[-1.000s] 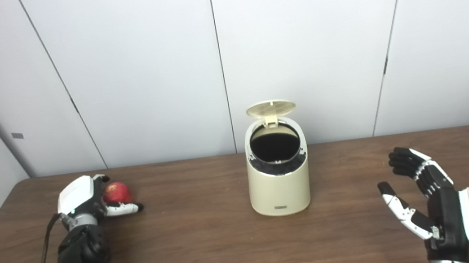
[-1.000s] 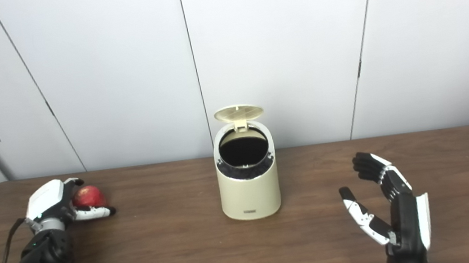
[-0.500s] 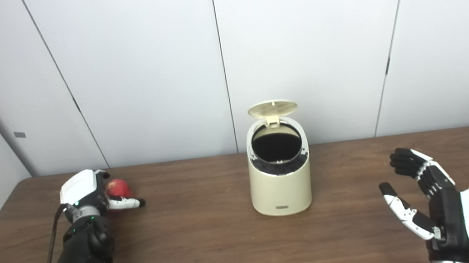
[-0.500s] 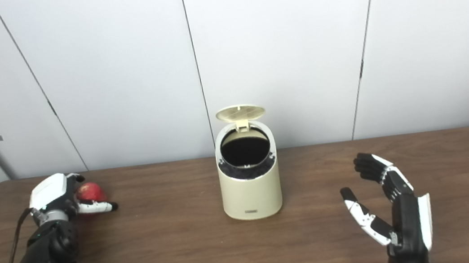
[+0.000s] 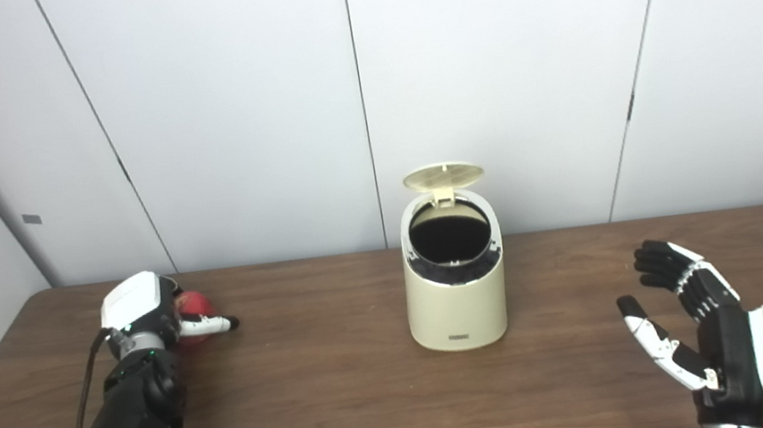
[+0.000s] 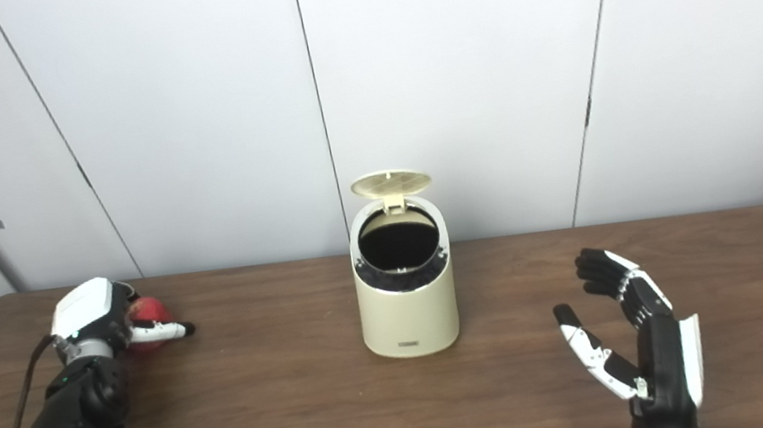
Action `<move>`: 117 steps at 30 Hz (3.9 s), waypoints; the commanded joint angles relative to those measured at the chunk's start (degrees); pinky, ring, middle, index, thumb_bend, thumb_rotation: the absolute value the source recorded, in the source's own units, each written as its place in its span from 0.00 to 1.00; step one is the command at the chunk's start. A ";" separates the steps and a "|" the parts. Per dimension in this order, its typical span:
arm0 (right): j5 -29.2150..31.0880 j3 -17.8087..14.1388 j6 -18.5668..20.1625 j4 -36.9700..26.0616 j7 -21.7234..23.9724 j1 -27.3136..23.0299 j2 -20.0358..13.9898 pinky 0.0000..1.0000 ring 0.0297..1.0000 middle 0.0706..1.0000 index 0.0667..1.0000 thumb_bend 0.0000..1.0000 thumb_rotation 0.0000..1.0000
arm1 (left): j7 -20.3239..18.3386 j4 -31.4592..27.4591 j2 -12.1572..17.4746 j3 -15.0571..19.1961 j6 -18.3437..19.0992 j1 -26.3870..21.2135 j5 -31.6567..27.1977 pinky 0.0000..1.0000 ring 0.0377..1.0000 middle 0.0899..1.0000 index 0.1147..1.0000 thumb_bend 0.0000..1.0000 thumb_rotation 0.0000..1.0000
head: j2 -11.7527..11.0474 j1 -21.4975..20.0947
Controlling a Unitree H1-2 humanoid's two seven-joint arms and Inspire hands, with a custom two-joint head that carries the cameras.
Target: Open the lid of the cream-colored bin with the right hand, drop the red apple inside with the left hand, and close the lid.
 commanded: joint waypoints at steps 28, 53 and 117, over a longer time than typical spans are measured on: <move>-1.46 -1.28 -2.11 0.58 0.19 -1.30 1.06 0.66 0.69 0.69 0.69 0.23 0.26 | 0.80 -33.40 0.66 3.11 -2.80 6.90 1.11 0.21 0.32 0.40 0.47 0.49 0.00 | 0.70 -2.83; -2.58 0.66 -2.12 3.81 -3.27 -3.38 1.28 0.64 0.69 0.69 0.70 0.25 0.36 | -2.62 -60.37 -9.78 2.39 -14.62 10.68 6.92 0.33 0.42 0.46 0.43 0.48 0.00 | -1.44 -3.54; -5.23 0.43 -2.10 3.07 -5.73 -4.27 4.19 0.65 0.69 0.68 0.67 0.24 0.32 | 8.02 -27.63 -20.00 -0.05 -25.38 -0.87 7.68 0.32 0.39 0.44 0.46 0.47 0.00 | -1.44 -7.16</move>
